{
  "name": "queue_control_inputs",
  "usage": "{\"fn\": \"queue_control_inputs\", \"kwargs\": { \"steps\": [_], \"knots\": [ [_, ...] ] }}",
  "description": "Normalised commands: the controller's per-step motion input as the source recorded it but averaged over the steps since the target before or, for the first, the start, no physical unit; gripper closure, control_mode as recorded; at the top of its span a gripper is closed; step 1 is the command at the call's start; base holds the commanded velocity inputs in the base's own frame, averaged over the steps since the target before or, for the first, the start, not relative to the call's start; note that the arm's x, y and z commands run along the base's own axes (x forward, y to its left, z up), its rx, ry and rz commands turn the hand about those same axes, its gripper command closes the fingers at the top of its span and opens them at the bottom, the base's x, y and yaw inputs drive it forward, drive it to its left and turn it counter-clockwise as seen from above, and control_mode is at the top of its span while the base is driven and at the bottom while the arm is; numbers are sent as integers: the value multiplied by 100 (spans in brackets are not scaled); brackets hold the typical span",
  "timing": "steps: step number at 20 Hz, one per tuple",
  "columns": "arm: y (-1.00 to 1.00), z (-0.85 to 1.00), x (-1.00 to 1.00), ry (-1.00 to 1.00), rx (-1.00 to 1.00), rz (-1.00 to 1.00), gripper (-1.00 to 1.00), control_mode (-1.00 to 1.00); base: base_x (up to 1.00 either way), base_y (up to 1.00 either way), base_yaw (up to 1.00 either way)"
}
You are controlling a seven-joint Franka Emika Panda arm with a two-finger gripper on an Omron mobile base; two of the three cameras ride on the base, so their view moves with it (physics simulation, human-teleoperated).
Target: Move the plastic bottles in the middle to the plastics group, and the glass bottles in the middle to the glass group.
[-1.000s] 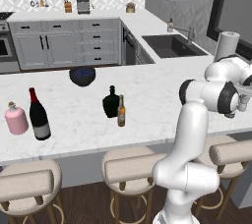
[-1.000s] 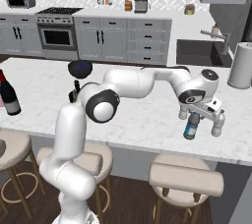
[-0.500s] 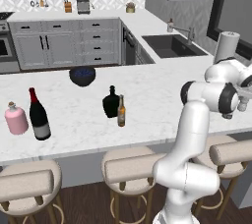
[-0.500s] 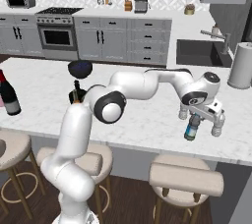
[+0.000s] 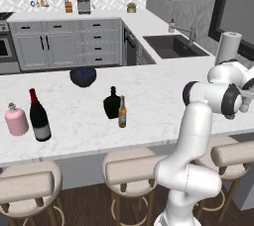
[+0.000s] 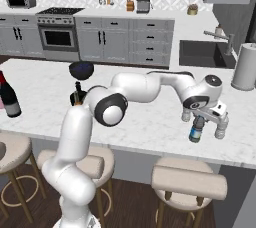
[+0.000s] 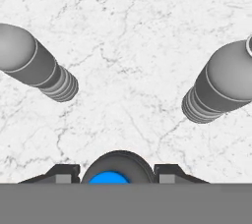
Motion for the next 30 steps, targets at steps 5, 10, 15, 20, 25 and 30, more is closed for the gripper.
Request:
{"fn": "queue_control_inputs", "kwargs": {
  "steps": [5, 10, 15, 20, 25, 30],
  "knots": [
    [17, -2, 0, -9, -12, 0, 100, -100, 0, 0, 0],
    [3, -4, 0, -5, -6, 0, 100, -100, 0, 0, 0],
    [0, 0, 0, 0, 0, 0, 100, -100, 0, 0, 0],
    [0, 0, 0, 0, 0, 0, -100, -100, 0, 0, 0],
    [0, 0, 0, 0, 0, 0, -100, -100, 0, 0, 0],
    [0, 0, 0, 0, 0, 0, -100, -100, 0, 0, 0]
  ]
}}
